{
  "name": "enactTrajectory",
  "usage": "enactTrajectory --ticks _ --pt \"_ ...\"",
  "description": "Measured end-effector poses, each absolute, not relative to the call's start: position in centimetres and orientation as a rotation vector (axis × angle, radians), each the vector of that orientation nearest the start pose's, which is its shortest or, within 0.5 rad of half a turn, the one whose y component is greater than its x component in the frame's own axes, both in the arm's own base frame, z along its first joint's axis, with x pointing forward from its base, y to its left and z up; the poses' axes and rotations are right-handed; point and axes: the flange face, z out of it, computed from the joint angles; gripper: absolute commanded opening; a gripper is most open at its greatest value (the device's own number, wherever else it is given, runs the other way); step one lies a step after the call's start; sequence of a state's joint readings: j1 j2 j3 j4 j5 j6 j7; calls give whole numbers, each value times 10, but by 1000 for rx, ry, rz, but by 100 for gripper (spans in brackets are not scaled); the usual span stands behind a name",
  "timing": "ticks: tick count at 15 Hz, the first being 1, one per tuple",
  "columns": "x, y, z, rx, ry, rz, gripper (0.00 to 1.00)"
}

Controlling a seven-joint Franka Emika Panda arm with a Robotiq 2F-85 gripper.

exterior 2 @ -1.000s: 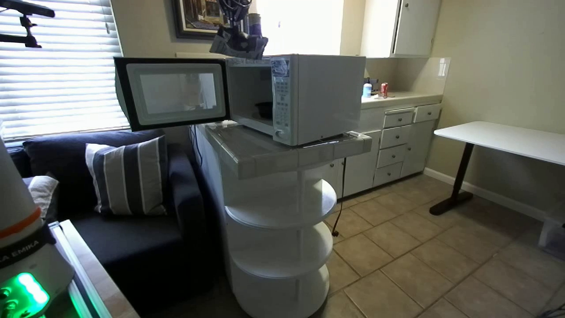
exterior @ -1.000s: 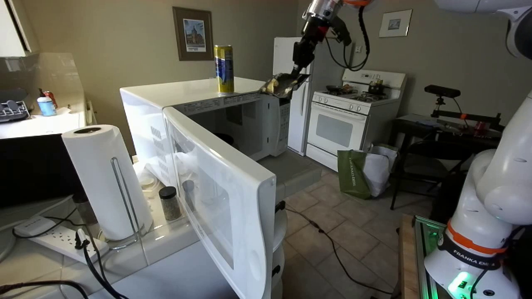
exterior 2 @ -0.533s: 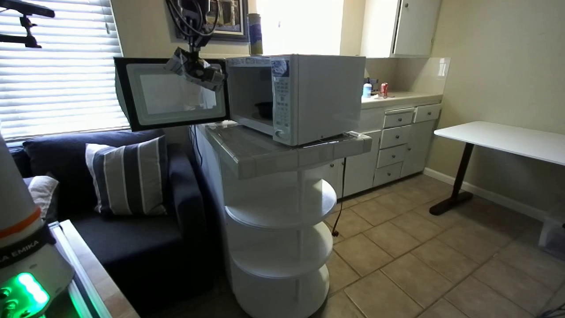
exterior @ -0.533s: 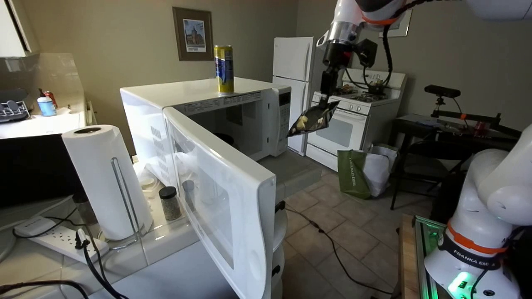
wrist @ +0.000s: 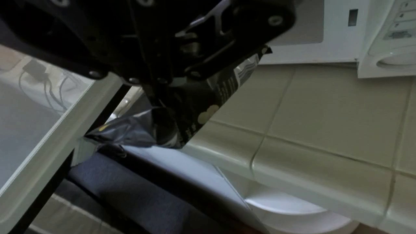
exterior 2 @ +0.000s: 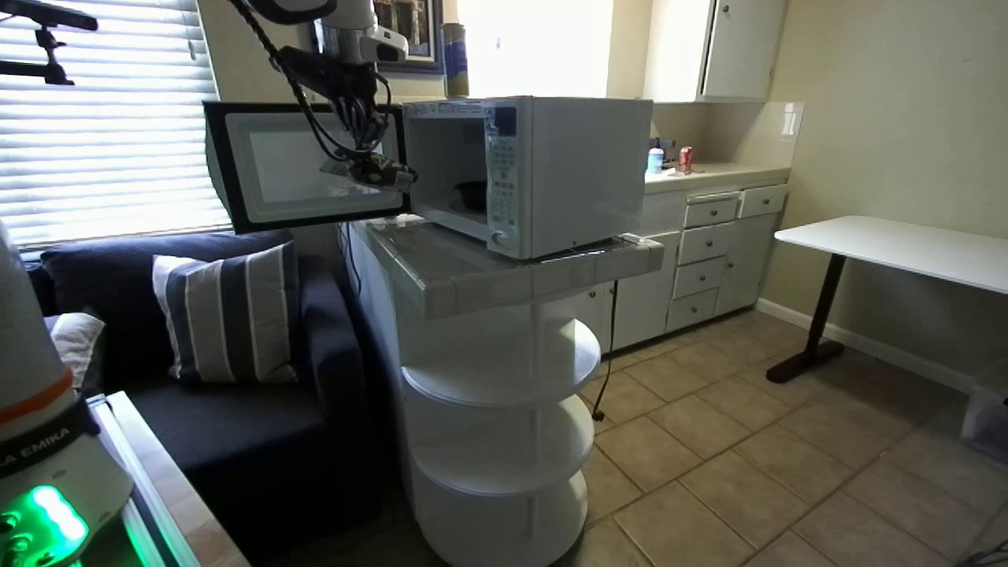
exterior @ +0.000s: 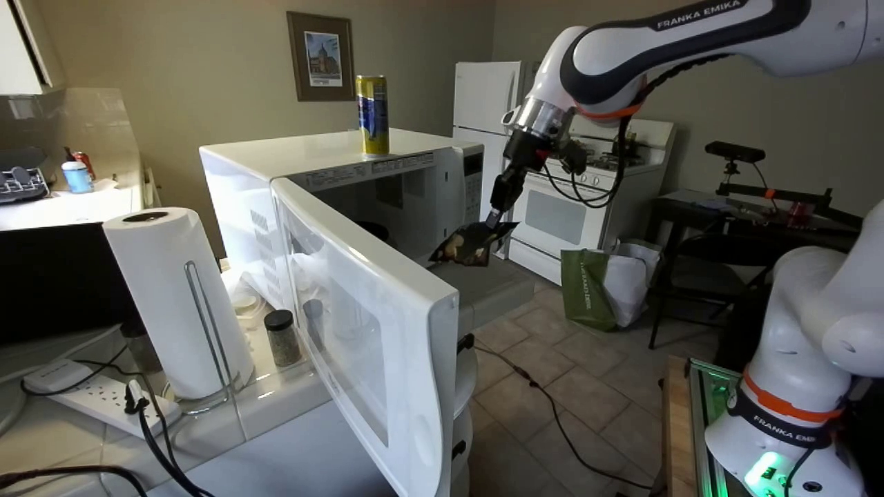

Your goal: Place the object in the microwave and then close the microwave door

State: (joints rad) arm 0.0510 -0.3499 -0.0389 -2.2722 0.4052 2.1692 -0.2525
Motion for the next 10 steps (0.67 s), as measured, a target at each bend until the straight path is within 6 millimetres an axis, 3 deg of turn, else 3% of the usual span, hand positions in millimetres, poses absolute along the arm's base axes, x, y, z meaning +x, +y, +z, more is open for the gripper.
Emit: enactTrajectory --ticks 5,10 --pt "507 34 494 -2735 -27 -715 0" --pt "538 50 473 -2650 72 -889 0"
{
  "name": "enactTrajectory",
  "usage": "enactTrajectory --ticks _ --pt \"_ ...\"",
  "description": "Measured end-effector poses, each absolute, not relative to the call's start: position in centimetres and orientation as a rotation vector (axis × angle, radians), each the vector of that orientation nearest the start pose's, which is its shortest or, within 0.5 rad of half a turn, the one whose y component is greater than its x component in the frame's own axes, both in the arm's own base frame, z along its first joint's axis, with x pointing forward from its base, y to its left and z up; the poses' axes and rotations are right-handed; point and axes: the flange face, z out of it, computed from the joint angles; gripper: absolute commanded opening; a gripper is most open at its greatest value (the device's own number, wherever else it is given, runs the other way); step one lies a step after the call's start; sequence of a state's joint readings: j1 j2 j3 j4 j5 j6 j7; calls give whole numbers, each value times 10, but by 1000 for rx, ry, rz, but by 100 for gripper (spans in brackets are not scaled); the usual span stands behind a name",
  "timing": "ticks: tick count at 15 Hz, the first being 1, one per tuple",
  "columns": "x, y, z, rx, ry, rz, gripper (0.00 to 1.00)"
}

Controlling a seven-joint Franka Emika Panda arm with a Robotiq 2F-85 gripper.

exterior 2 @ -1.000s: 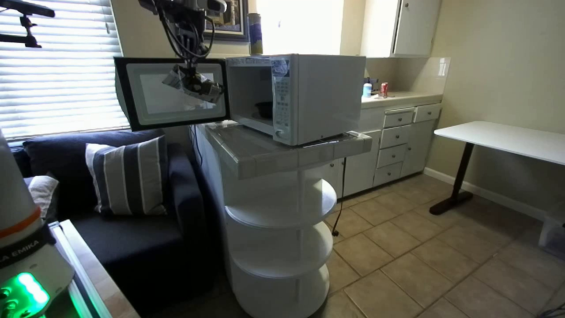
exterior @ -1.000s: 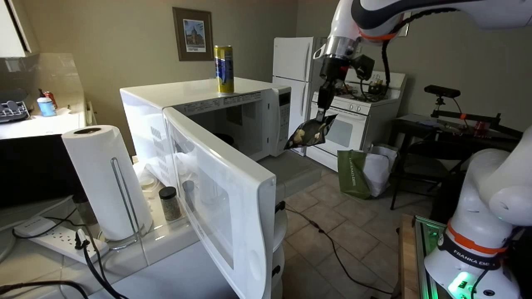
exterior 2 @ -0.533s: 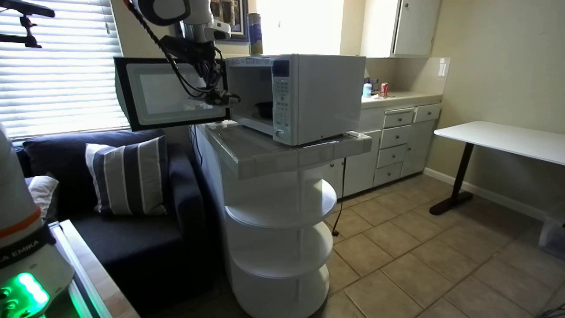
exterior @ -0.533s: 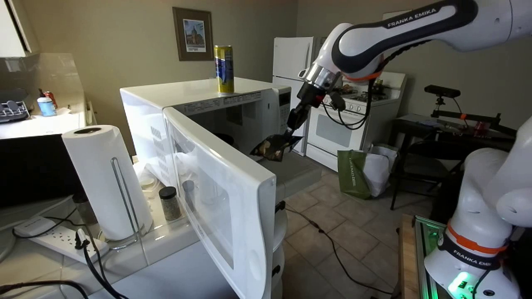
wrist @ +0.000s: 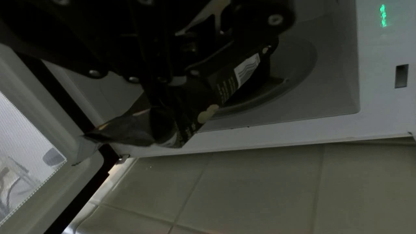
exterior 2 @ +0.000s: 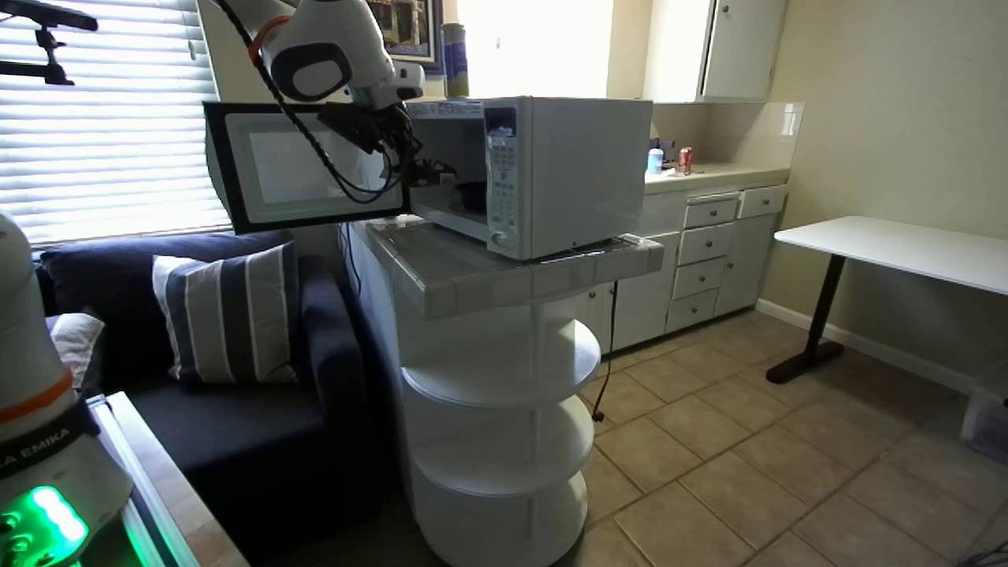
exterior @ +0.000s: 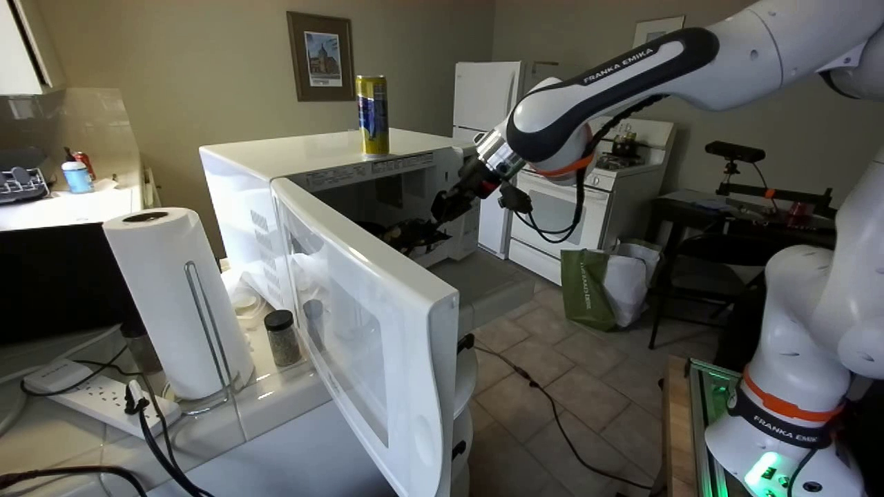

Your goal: Place the object in the microwave and then close the microwave door

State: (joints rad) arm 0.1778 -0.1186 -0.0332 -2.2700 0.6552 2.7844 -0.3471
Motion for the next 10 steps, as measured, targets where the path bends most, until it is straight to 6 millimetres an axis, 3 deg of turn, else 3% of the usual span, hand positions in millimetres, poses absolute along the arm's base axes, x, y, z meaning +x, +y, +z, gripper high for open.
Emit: enactTrajectory --ticks 2,10 --pt "550 51 467 -2637 88 -910 1" --pt "550 51 471 -2633 87 -918 0"
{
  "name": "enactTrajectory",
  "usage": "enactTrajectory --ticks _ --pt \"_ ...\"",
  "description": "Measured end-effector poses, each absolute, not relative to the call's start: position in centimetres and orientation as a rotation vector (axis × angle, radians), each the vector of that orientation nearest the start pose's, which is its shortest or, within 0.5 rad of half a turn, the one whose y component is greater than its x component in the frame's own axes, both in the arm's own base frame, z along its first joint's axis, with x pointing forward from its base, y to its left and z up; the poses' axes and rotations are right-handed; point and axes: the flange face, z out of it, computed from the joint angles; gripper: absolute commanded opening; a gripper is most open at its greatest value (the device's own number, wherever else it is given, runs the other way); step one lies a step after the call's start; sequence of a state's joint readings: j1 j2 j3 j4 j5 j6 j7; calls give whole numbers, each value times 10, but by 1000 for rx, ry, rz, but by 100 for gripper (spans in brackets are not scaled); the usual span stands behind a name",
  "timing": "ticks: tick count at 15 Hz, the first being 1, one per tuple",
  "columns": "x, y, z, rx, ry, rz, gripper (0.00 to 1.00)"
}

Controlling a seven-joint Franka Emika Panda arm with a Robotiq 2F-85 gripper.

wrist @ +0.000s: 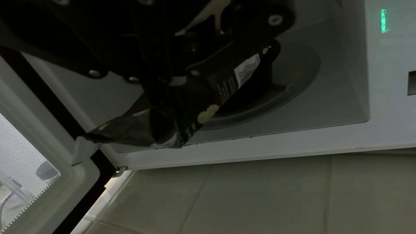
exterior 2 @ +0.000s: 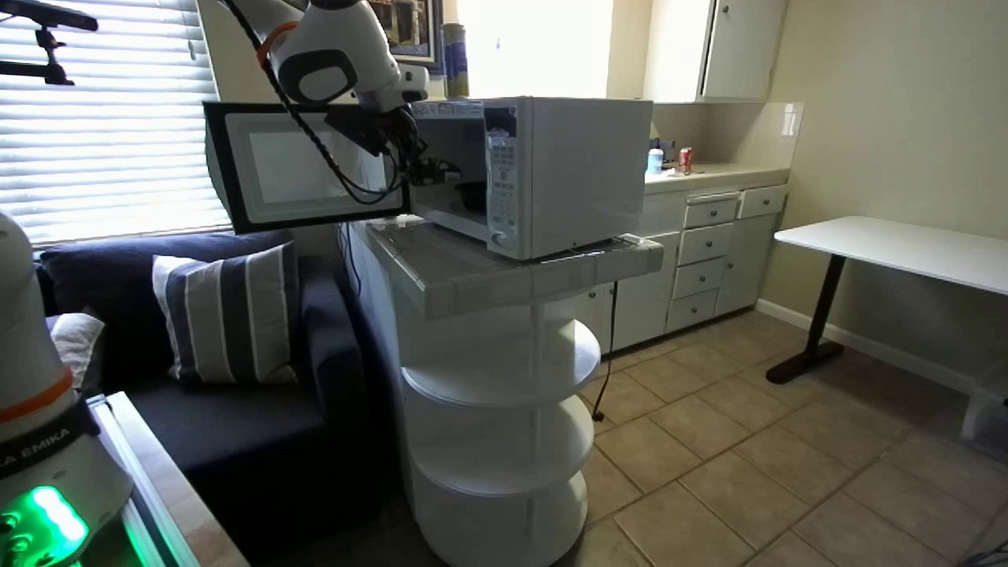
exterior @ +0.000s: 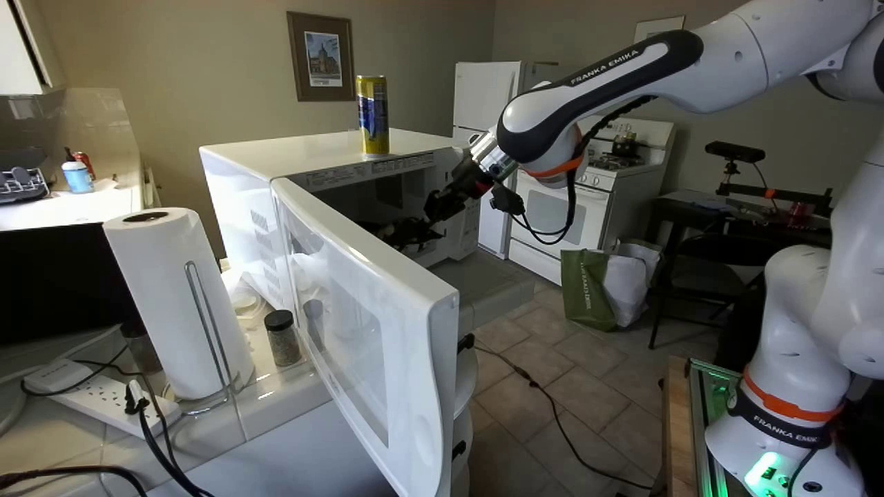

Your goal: Place the object in the microwave and then close the microwave door

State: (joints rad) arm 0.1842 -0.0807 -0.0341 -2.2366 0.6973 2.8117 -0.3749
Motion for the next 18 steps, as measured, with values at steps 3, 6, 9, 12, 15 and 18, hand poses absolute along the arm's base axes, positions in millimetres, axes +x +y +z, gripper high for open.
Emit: enactTrajectory --ticks 3,6,9,12,15,18 --pt "553 51 472 -2627 102 -943 0" --pt "567 53 475 -2575 214 -1059 0" --pt "587 57 472 -2522 319 -1134 0" --pt "609 61 464 -2485 393 -1165 0" --pt "630 68 458 -2449 439 -1202 0" --pt "647 73 448 -2435 456 -1218 0"
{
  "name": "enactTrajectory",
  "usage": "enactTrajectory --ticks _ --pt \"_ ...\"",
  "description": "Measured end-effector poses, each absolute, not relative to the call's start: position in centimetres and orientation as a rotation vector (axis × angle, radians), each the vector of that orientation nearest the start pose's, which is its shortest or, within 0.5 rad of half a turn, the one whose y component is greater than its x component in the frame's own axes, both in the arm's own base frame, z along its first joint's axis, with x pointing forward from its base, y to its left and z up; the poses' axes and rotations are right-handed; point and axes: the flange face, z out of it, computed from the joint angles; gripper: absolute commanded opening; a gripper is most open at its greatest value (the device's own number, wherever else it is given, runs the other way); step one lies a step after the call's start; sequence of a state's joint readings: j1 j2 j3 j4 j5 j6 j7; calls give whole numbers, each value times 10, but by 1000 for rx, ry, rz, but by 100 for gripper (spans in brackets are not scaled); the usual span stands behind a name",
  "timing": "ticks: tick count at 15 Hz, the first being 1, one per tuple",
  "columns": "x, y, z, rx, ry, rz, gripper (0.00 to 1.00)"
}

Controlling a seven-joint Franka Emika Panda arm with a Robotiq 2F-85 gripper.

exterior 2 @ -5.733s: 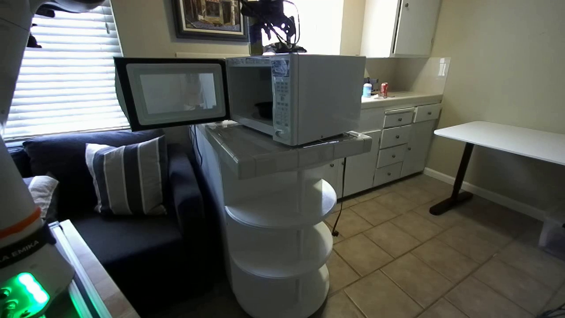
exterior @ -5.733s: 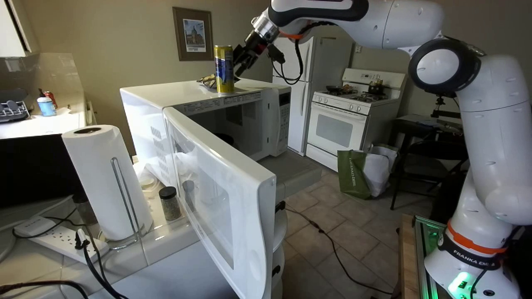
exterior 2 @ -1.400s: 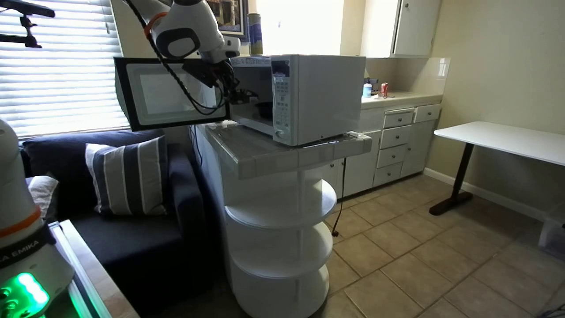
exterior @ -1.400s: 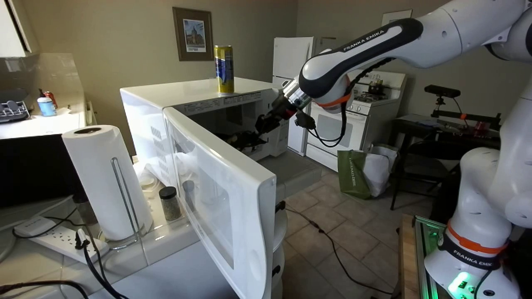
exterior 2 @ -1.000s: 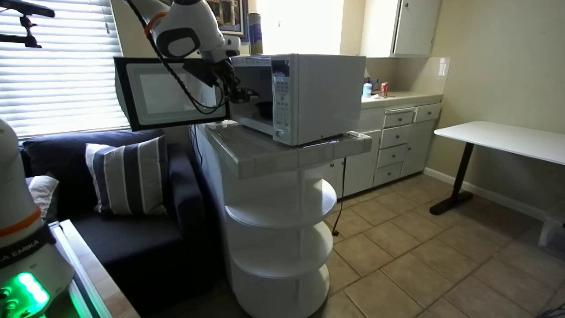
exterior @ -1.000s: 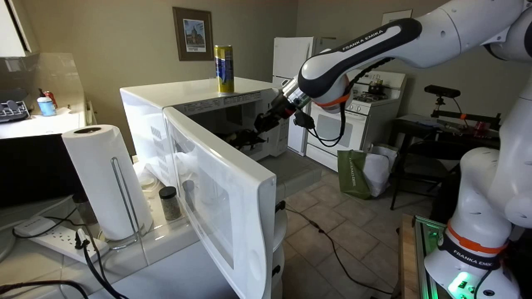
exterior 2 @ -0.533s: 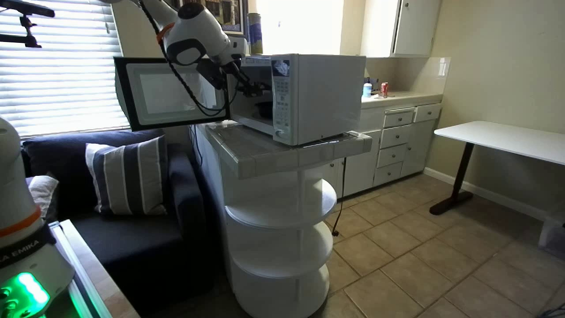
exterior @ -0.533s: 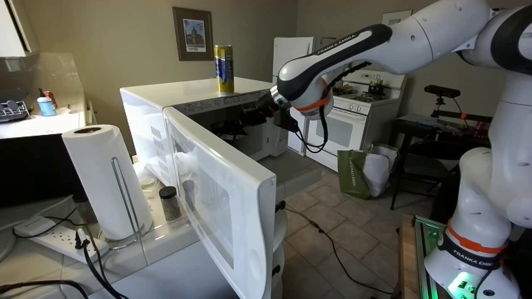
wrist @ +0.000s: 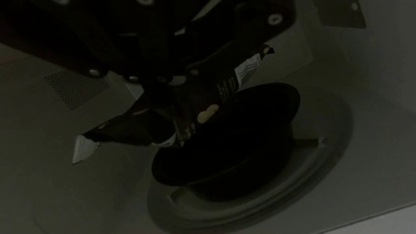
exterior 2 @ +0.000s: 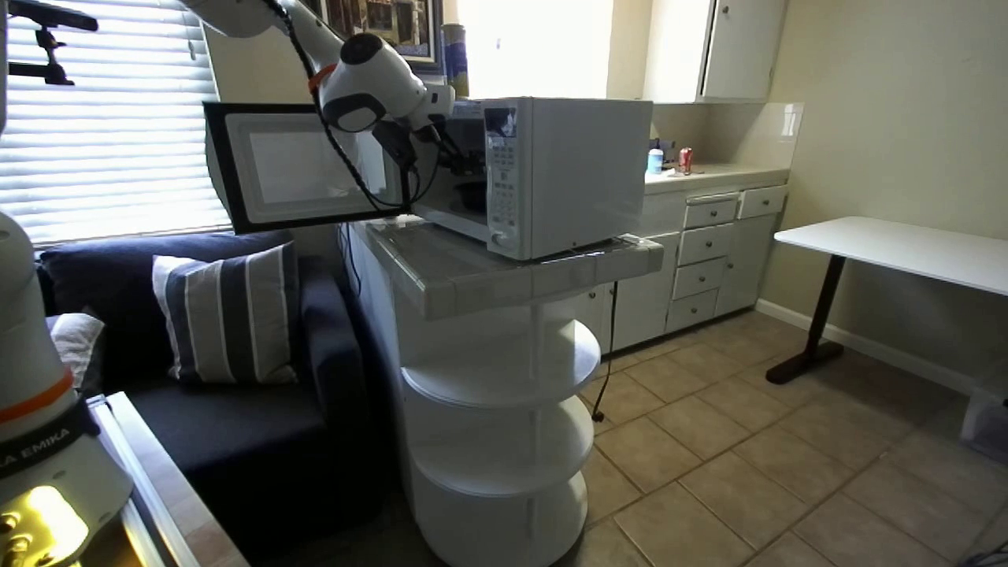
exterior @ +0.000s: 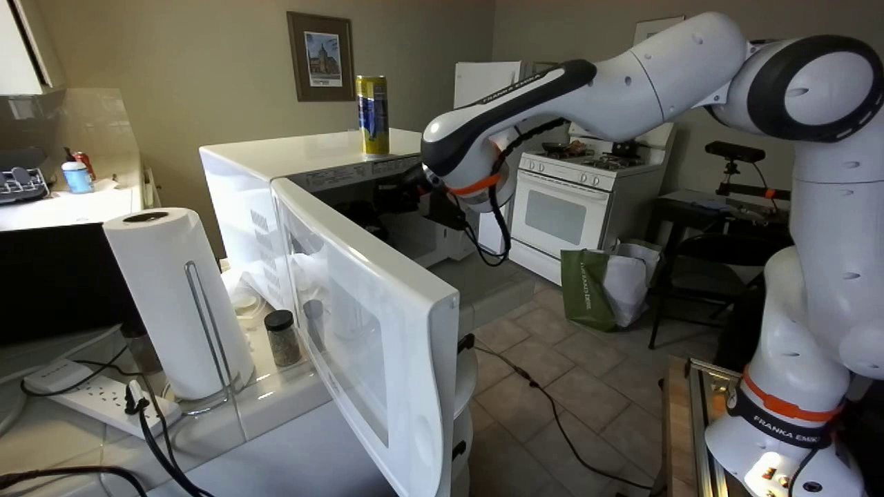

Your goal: Place the object in the microwave and then close the microwave door

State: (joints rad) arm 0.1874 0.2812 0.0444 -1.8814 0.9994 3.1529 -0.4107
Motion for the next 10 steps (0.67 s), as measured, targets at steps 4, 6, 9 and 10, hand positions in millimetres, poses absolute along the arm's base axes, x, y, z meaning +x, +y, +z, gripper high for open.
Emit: enactTrajectory --ticks 4,6,9,10 --pt "665 69 434 -2441 458 -1233 0" --pt "672 66 429 -2440 460 -1243 27" --pt "680 62 423 -2441 450 -1245 49" --pt "682 61 421 -2441 449 -1244 56"
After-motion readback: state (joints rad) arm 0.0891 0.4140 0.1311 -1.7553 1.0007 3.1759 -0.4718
